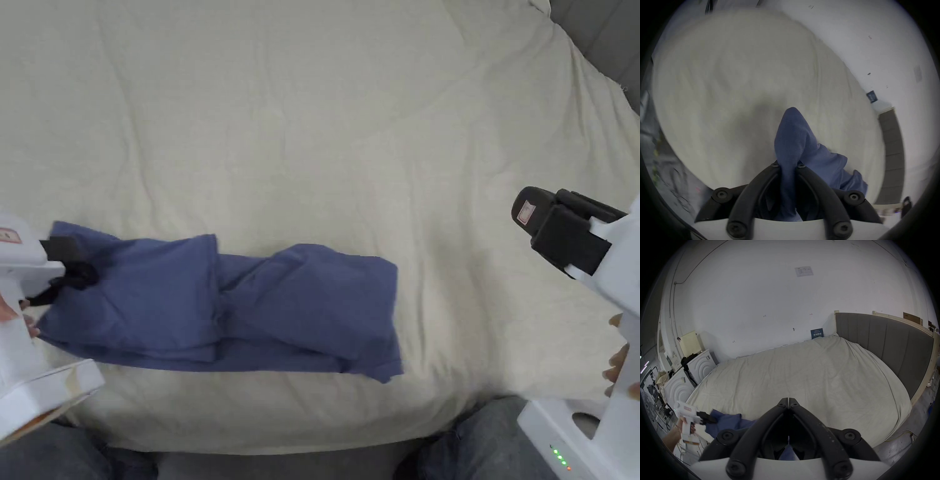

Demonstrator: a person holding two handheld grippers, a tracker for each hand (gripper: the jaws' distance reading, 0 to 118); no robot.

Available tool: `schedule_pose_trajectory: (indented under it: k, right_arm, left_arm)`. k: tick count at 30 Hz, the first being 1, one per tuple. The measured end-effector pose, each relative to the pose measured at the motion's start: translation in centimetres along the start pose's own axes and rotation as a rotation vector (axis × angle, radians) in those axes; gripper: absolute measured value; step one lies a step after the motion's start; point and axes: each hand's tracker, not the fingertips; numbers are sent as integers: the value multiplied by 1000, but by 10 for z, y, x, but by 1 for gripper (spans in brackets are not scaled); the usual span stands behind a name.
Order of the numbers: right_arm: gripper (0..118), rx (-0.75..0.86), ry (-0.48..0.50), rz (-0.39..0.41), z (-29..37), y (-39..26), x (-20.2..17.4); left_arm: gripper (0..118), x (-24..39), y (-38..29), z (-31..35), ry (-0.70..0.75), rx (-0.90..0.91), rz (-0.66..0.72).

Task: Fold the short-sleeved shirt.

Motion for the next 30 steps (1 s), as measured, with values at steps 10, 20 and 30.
schedule_pose_trajectory:
  k: [10,20,30]
  right_arm:
    - [1,14,9,-29,11,-5,7]
    - [1,41,-48,-90,42,-17,38]
    - [1,47,-106,-97,57,-20,57]
  left_arm:
    - [11,121,-39,75,-234,8,-299]
    - [16,261,-143,-37,-181,-230,-619]
    - [35,272,-152,-56,-283,-227,-585]
